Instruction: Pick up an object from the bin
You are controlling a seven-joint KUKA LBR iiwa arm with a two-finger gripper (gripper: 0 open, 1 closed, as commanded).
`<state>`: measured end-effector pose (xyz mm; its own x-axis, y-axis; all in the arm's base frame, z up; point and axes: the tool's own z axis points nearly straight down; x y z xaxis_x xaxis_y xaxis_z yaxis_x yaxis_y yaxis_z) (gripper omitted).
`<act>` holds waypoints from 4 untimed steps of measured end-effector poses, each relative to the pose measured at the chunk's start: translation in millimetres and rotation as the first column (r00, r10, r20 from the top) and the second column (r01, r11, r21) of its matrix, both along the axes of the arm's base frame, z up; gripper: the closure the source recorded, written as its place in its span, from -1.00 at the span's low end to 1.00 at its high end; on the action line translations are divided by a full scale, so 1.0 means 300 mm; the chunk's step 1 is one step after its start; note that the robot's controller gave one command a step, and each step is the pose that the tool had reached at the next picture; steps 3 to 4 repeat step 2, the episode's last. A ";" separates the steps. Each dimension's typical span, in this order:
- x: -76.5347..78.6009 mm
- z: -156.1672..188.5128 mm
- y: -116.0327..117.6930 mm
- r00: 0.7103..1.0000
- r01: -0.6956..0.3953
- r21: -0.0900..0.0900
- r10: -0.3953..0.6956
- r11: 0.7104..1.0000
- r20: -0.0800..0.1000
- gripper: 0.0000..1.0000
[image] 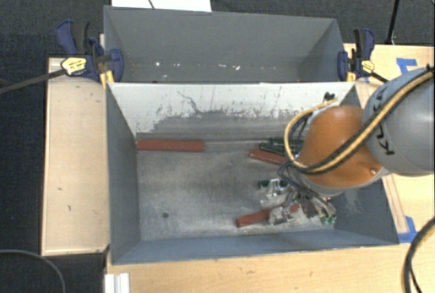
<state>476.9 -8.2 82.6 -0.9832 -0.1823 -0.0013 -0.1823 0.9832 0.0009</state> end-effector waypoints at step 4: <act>0.030 0.559 0.010 0.964 -0.267 -0.002 0.267 0.964 0.004 1.00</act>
Offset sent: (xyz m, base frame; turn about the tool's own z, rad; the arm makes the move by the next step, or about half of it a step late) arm 0.0075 0.0030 0.1661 -0.2748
